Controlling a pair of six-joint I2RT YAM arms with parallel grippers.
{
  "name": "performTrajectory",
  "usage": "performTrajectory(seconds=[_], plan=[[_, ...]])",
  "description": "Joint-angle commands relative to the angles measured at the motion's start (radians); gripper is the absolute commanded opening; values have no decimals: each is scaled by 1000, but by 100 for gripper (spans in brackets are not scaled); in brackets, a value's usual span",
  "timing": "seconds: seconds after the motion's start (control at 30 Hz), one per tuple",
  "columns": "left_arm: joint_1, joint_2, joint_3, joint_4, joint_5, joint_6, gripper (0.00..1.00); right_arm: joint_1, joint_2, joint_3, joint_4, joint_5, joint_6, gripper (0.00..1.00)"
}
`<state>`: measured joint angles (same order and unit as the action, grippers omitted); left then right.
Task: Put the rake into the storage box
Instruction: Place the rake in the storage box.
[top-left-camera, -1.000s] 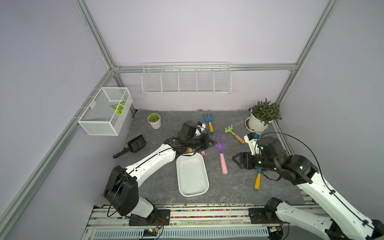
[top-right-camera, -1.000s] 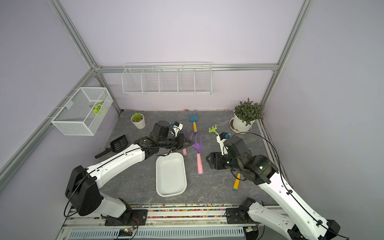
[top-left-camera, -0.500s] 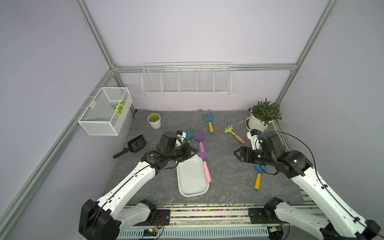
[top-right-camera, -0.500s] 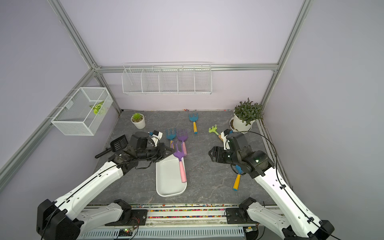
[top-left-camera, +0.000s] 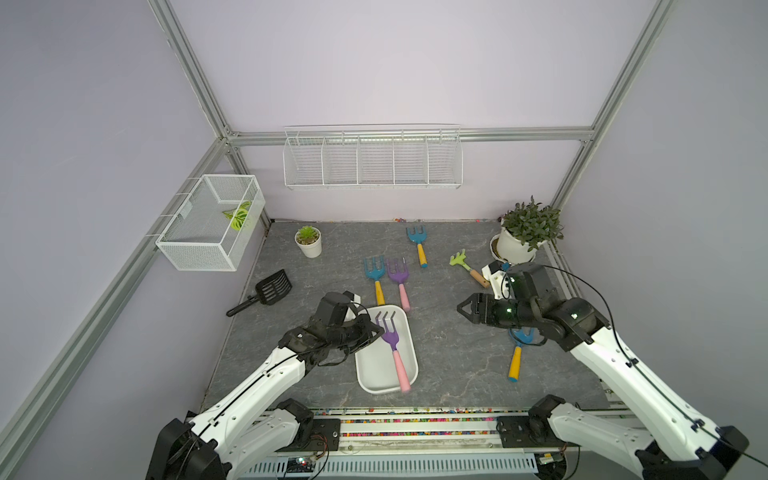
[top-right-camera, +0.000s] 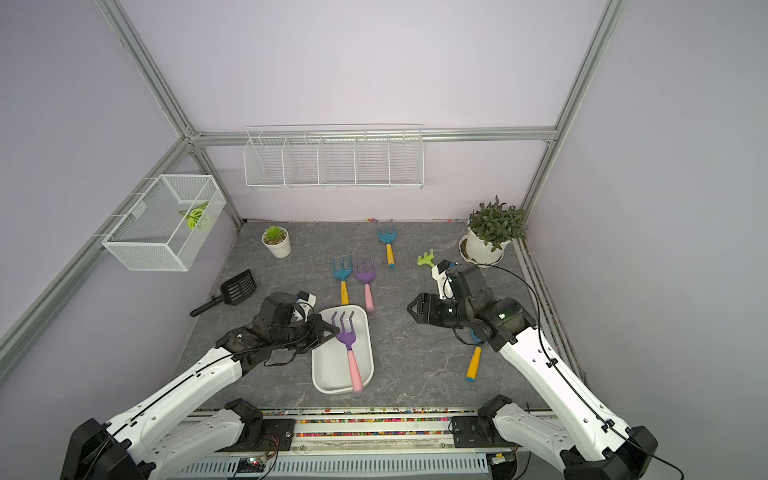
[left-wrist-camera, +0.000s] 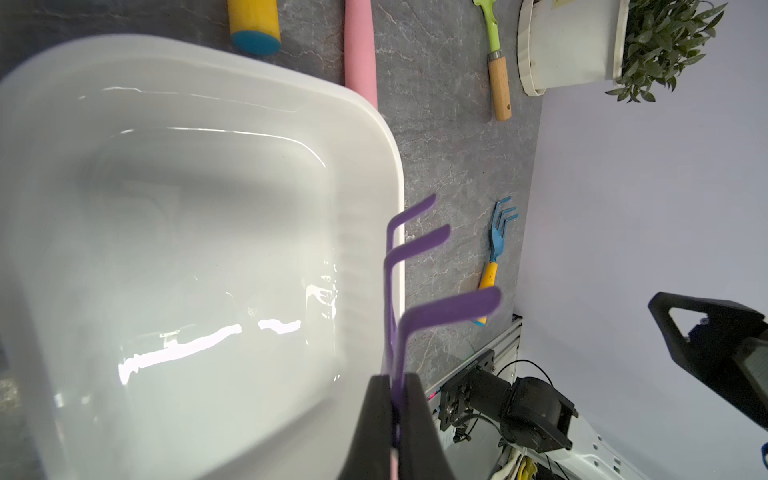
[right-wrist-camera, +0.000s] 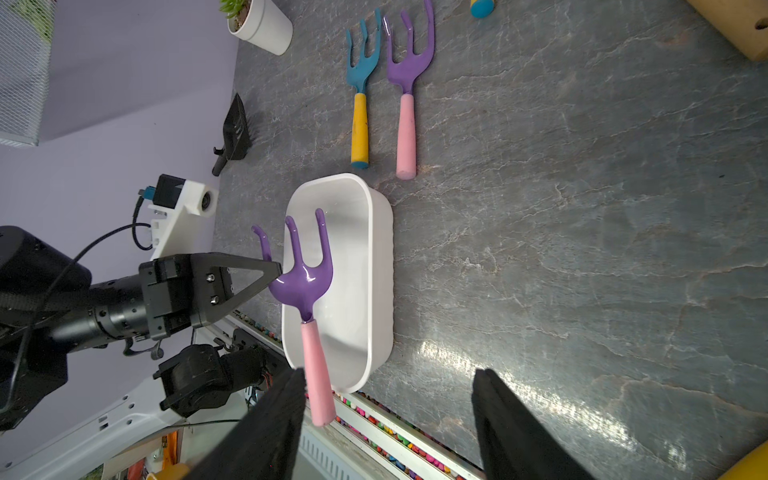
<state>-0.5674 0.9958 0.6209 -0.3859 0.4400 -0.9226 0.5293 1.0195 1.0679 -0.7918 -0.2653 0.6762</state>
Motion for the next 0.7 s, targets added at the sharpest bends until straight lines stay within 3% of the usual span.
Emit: performTrajectory(seconds=[0.0,0.27,0.67], plan=[[17,27,49,9,-23,21,0,-5,-18,-31,20,-16,22,69],[59,67,111,-19,25,82,0,-6,-34,-39,2,-5,22,69],[59,126,59,50,39,105,0,-6,-16,-48,38,-27,37,68]])
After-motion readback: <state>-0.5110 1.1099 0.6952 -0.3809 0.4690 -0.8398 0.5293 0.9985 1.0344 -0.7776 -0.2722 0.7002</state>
